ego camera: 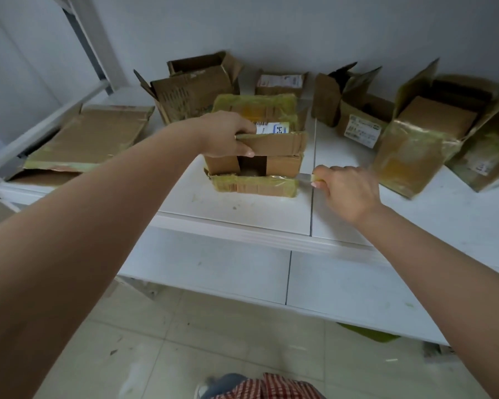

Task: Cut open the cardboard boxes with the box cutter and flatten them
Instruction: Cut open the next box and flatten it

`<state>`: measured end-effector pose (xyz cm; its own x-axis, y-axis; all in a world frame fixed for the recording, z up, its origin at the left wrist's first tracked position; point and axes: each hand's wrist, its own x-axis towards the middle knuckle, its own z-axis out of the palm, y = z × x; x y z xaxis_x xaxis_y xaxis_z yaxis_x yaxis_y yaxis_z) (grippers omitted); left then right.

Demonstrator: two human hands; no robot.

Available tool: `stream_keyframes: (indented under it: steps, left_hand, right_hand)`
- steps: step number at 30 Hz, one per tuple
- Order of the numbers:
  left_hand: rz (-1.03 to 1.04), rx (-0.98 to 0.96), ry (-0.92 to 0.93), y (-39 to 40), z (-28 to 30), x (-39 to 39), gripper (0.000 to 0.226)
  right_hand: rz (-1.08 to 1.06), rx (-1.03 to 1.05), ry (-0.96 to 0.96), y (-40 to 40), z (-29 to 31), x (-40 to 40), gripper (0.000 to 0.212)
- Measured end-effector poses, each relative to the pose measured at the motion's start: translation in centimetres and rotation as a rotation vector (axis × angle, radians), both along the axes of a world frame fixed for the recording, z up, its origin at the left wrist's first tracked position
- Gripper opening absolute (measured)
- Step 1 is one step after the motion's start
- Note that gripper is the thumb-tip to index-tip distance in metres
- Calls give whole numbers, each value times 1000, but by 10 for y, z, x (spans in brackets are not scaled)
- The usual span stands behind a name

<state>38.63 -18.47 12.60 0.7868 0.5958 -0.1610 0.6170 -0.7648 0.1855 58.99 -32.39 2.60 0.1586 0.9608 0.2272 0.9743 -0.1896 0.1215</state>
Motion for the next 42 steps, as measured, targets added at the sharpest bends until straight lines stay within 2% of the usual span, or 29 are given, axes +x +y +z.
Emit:
stream_keyframes:
  steps: [4, 7, 9, 11, 13, 14, 16, 20, 23, 25, 27, 32, 34, 37, 40, 42]
  left_hand:
    - [13, -22, -20, -2, 0, -1, 14]
    - [22, -33, -31, -3, 0, 1, 11]
    - [42, -52, -18, -5, 2, 4, 12]
    - [57, -71, -10, -3, 5, 6, 19]
    - [62, -76, -11, -2, 4, 4, 13]
    - [61, -69, -11, -1, 3, 3, 7]
    - [54, -59, -16, 0, 0, 3, 14]
    - [44, -33, -25, 2, -2, 3, 13]
    - [38, -38, -38, 2, -3, 3, 10]
    - [49, -47, -56, 2, -4, 3, 21]
    - [66, -39, -53, 3, -5, 4, 36]
    - [72, -35, -61, 2, -7, 7, 45]
    - [65, -24, -56, 0, -7, 6, 43]
    - [45, 15, -54, -3, -8, 3, 27]
    - [62, 73, -108, -3, -14, -4, 22]
    - [89, 40, -223, -6, -19, -10, 22]
  right_hand:
    - [-42, -109, -41, -18, -8, 15, 12]
    - [-82, -19, 116, -40, -15, 35, 12]
    - [-11, 86, 207, -32, -12, 30, 13]
    - [104, 188, 211, -14, -6, 8, 12]
    - [233, 242, 201, -2, 0, -18, 18]
    - [292, 255, 187, 2, 0, -27, 24]
    - [325, 154, 160, 7, -1, -41, 39]
    - [134, -77, 160, 20, -7, -61, 52]
    - [76, -91, 192, 20, -12, -71, 41]
    - [77, -117, 190, 14, -19, -73, 38]
    - [69, -159, 216, 2, -30, -72, 45]
    - [43, -204, 257, -21, -42, -70, 51]
    - [63, -236, 253, -22, -39, -68, 52]
    - [97, -286, 251, -19, -33, -67, 50]
    - [67, -230, 264, -19, -24, -64, 43]
    - [-1, -16, 303, -20, -19, -59, 35]
